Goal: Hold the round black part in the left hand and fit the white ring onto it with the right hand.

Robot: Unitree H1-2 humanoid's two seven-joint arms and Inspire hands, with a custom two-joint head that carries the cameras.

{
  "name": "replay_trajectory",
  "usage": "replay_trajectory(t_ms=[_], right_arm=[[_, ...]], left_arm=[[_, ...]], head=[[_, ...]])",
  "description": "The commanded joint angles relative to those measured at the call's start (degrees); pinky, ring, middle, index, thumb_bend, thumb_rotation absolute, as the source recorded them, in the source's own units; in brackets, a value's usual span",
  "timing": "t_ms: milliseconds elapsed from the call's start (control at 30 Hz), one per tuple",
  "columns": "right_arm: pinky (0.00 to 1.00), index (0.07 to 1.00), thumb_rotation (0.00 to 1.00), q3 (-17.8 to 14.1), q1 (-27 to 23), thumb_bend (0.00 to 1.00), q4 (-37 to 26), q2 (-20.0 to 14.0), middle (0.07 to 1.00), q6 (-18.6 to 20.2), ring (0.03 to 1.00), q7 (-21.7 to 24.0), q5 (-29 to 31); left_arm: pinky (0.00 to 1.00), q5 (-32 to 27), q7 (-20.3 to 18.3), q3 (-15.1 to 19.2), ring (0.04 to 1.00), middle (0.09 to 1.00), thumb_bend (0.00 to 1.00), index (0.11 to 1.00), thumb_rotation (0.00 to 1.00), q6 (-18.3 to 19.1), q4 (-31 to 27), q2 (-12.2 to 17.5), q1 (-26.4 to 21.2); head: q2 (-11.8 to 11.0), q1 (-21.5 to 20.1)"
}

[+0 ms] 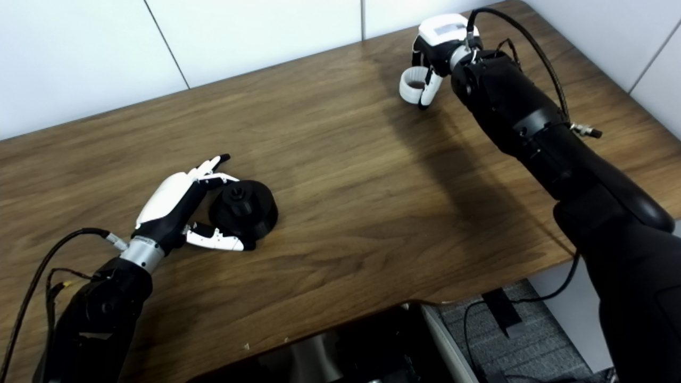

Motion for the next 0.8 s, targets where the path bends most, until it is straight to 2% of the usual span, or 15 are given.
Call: replay_trajectory(t_ms=[0,200,233,267,333,500,567,667,767], right_arm=[[0.99,0.608,0.18,-1.0,-1.8,0.80,-1.1,-1.6,0.625,0.1,0.715,-0.9,-0.3],[1.00,0.599,0.18,-1.2,-1.7,0.80,-1.0,-1.6,0.625,-0.2,0.702,-1.4,0.1],[1.00,0.537,0.16,-1.3,-1.7,0.64,-1.1,-1.6,0.622,0.1,0.703,-1.2,0.2],[1.00,0.516,0.15,-1.4,-1.8,0.58,-1.3,-1.6,0.620,0.3,0.704,-1.1,0.3],[1.00,0.498,0.15,-1.6,-1.7,0.54,-1.2,-1.6,0.624,-0.1,0.704,-1.4,0.6],[0.96,0.494,0.15,-1.1,-1.9,0.52,-2.5,-2.3,0.631,-0.6,0.692,-1.4,-0.6],[0.99,0.494,0.15,-1.1,-2.1,0.52,-3.5,-2.6,0.644,-0.6,0.705,-0.6,-0.7],[1.00,0.495,0.15,-1.4,-2.2,0.52,-5.9,-2.9,0.753,0.4,0.831,1.3,-0.8],[1.00,0.494,0.15,-1.4,-2.5,0.52,-7.1,-3.4,0.775,-0.3,0.831,1.5,-1.6]], left_arm=[[1.00,0.7,-0.3,0.3,1.000,1.000,1.00,0.634,0.38,0.1,-0.7,0.6,-1.0],[1.00,0.8,-0.1,0.2,1.000,1.000,1.00,0.637,0.38,-0.3,-0.2,0.6,-1.2],[1.00,0.7,0.0,0.3,1.000,1.000,1.00,0.635,0.38,-0.4,-0.2,0.6,-1.2],[1.00,0.6,0.0,0.3,1.000,1.000,1.00,0.635,0.37,-0.4,-0.2,0.6,-1.3],[1.00,0.6,-0.1,0.3,1.000,1.000,1.00,0.634,0.37,-0.4,-0.2,0.6,-1.3],[1.00,0.8,-0.3,0.2,1.000,1.000,1.00,0.635,0.38,-0.3,-0.2,0.7,-1.5],[1.00,0.7,-0.3,0.2,1.000,1.000,1.00,0.634,0.38,-0.2,-0.2,0.6,-1.5],[1.00,0.9,-0.2,0.1,1.000,1.000,1.00,0.634,0.37,-0.3,0.2,0.6,-1.6],[1.00,0.8,-0.3,0.1,1.000,1.000,1.00,0.633,0.36,0.0,0.1,0.4,-1.7]], head=[[0.0,0.1],[0.0,0.2],[0.0,0.2],[0.0,0.2],[0.1,0.1],[0.0,-0.1],[0.0,-0.1],[-0.1,-0.1],[-0.2,0.2]])
